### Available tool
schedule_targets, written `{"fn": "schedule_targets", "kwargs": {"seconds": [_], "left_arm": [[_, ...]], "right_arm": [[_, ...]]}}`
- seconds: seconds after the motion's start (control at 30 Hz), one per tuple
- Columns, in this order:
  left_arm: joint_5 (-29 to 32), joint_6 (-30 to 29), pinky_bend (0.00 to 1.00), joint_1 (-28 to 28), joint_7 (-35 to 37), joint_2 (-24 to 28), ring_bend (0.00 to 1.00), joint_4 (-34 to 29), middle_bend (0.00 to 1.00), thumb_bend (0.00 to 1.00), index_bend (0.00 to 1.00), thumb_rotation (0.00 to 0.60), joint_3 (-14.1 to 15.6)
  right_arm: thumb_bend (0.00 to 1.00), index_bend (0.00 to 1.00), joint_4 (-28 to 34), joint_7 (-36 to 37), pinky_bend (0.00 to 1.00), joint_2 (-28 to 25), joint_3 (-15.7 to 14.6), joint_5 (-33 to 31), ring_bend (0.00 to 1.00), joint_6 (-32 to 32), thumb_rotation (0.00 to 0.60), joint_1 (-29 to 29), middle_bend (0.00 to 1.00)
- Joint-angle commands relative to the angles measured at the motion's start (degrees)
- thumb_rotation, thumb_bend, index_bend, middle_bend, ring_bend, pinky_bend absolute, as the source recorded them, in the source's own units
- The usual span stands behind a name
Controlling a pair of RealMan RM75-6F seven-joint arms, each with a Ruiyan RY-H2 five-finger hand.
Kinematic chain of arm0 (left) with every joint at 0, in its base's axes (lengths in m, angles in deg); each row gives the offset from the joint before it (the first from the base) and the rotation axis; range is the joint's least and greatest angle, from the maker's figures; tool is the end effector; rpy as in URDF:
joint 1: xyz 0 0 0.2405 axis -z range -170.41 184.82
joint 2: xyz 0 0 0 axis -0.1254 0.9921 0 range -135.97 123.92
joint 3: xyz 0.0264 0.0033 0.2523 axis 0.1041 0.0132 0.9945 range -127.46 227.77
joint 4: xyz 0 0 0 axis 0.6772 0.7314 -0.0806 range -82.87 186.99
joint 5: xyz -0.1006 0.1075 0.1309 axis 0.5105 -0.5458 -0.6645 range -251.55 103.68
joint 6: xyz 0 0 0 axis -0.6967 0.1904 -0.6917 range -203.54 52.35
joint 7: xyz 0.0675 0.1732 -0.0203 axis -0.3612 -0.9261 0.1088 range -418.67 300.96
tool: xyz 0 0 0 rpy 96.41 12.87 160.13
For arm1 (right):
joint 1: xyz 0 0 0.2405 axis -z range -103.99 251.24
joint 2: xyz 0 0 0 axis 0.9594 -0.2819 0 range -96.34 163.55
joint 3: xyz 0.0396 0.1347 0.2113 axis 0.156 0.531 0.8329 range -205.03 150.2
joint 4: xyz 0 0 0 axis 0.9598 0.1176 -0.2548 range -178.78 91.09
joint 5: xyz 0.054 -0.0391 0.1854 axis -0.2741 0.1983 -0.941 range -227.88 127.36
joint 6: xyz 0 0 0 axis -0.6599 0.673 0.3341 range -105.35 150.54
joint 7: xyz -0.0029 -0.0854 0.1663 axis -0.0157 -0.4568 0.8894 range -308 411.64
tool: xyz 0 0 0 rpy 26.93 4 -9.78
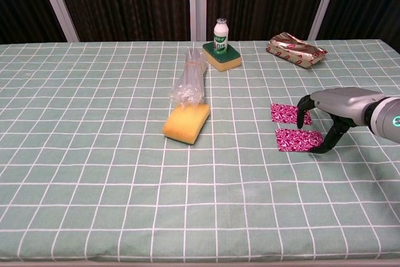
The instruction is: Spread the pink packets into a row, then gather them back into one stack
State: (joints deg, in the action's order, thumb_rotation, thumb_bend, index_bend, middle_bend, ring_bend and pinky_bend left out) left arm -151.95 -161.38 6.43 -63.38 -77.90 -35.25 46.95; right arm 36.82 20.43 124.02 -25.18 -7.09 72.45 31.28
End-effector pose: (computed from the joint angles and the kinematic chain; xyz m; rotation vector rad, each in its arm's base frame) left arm -0.3515 0.1890 0.1462 -1.2104 -0.9846 -0.7407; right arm -0.2264 -0.3542 -0.0549 1.8643 -1.1012 0.4652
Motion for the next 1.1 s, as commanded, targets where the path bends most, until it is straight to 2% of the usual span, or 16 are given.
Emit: {"fn": "schedule_targets", "kwargs": {"seconds": [0.03, 0.23, 0.53, 0.7, 0.93, 1.1], "left_arm": [[-0.1, 0.1, 0.17, 0.1, 0.0, 0.0, 0.15, 0.1, 0.18, 0.13, 0.27, 0.600, 0.0], [0.0, 0.2, 0.17, 0.1, 0.0, -0.1, 0.15, 0.2, 0.18, 0.13, 0.27, 0.600, -0.1], [-0.1, 0.2, 0.17, 0.1, -0.1, 0.1, 0.15, -0.1, 0.18, 0.13, 0.27, 0.600, -0.1], [-0.1, 0.0, 0.17, 0.2, -0.5, 0.3, 0.15, -0.5, 0.18, 0.13, 0.27, 0.600, -0.2], [0.4, 0.0, 0.17, -0.2, -1.2, 0.6, 0.15, -1.1, 0.18, 0.13, 0.27, 0.600, 0.0], [0.5, 0.1, 0.17, -0.2, -1.4, 0.7, 0.15, -1.2, 0.18, 0.13, 0.27, 0.600, 0.0]], "right_arm": [[0.11, 0.34, -0.4, 0.2, 0.00, 0.2, -0.1, 0.0, 0.00, 0.0, 0.505, 0.2, 0.09], [0.11, 0.34, -0.8, 0.9, 0.00, 0.4, 0.1, 0.4, 0.00, 0.0, 0.512, 0.6, 0.09], [0.11, 0.32, -1.1, 4.2, 0.00, -1.4, 3.3, 0.9, 0.00, 0.4, 0.500, 0.6, 0.08], [0.11, 0.32, -6.6, 4.2, 0.00, 1.3, 5.1, -0.7, 0.00, -2.1, 0.503, -1.6, 0.08], [0.11, 0.32, -16.3, 3.5, 0.00, 7.5, 5.7, -1.6, 0.00, -5.7, 0.499, -4.2, 0.08], [0.11, 0.32, -20.4, 3.8, 0.00, 10.1, 6.2, -1.3, 0.00, -7.0, 0.505, -5.1, 0.08]]}}
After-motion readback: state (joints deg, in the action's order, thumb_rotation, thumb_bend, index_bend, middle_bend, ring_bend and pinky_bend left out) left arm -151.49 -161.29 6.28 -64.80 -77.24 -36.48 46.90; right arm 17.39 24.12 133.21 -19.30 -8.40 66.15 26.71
